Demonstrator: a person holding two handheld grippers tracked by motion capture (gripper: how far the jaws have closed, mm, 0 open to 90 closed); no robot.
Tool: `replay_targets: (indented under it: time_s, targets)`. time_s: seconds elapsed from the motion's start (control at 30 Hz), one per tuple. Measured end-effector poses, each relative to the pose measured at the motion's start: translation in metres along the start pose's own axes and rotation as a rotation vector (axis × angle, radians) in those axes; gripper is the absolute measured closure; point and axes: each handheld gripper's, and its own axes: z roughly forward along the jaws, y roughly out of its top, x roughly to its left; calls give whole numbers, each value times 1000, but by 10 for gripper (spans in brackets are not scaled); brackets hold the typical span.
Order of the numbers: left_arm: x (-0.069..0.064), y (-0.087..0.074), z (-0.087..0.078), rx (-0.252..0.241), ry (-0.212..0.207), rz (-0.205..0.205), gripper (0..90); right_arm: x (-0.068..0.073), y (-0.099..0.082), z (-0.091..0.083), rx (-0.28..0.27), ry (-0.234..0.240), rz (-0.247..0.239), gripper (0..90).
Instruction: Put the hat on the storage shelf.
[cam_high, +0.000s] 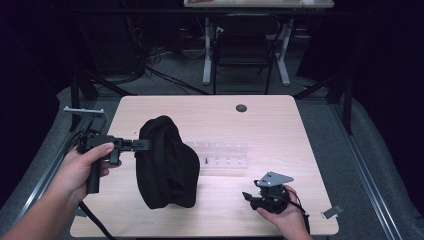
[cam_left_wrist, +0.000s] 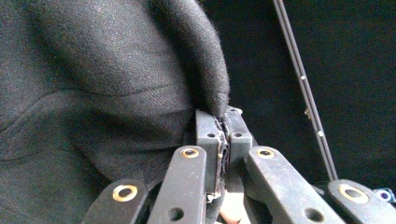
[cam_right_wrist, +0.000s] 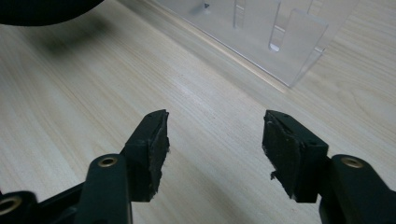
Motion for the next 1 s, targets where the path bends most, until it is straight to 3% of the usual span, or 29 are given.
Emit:
replay_targets:
  time_s: [0.1, 0.2, 0.37, 0.7, 1.0]
  targets:
    - [-2, 4, 1, -3, -4, 1, 884, -1, 0, 2, 22, 45, 13, 356]
    - [-3, 8, 2, -9, -7, 3, 883, 2, 1, 4, 32, 57, 7, 323]
    - [-7, 14, 4, -23, -11, 8, 883, 3, 1, 7, 27, 44, 34, 266]
    - [-19, 31, 7, -51, 10, 23, 883, 5, 0, 9, 32, 29, 5, 168]
    - [-25, 50, 15, -73, 25, 32, 883, 8, -2, 14, 61, 45, 2, 237]
